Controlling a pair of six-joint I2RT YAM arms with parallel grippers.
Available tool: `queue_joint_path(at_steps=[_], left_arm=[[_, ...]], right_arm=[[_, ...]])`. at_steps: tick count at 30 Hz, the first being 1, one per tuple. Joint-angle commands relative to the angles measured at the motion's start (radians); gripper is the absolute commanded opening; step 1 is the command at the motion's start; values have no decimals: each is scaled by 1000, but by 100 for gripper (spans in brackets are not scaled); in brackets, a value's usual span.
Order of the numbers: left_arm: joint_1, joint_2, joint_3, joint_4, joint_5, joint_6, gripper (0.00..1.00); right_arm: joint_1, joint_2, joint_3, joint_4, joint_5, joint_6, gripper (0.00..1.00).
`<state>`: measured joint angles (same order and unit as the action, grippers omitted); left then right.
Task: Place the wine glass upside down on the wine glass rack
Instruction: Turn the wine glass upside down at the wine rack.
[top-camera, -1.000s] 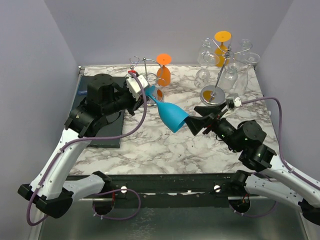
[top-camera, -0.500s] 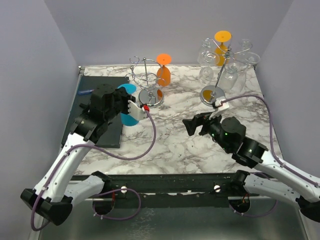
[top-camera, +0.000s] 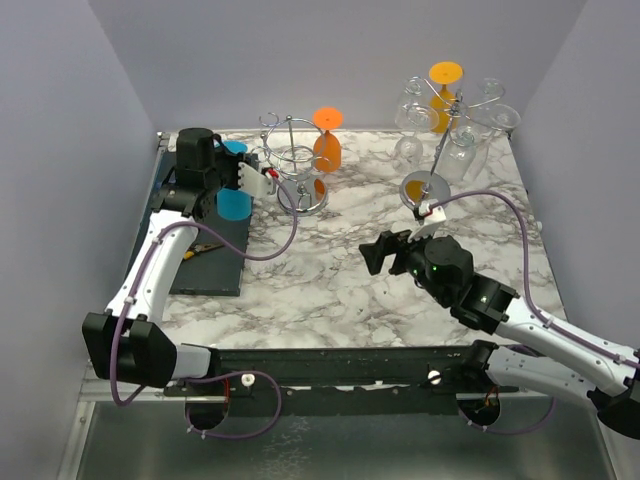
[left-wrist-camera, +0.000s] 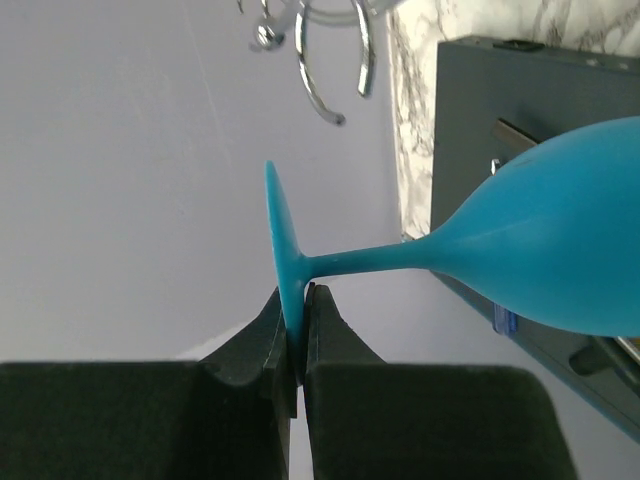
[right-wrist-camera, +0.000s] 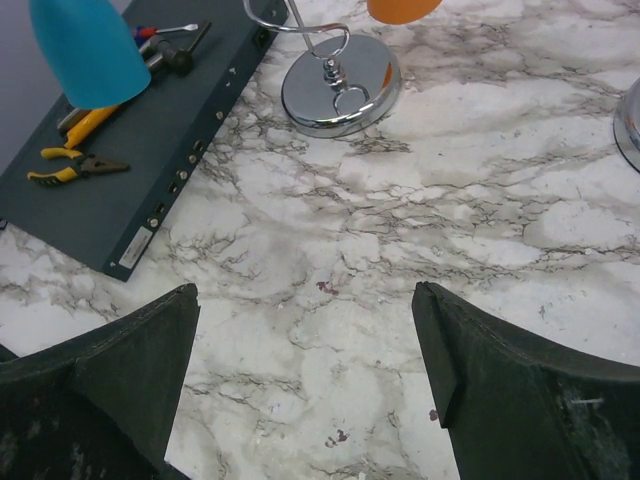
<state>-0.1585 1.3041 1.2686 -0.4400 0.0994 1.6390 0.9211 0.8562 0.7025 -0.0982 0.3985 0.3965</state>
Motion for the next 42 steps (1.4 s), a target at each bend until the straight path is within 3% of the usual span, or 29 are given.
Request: queue_joint_path(at_steps=[1, 22, 42], left_arm=[[2, 47, 71, 50, 143, -16, 0], [0, 164, 142, 50, 286, 83, 0], [-38, 143, 97, 49, 291, 132, 0]], right_arm=[[-3, -4, -26, 30, -10, 34, 94], [-4, 15, -10, 42, 41, 18, 94], [-4, -23, -22, 23, 77, 12, 94]])
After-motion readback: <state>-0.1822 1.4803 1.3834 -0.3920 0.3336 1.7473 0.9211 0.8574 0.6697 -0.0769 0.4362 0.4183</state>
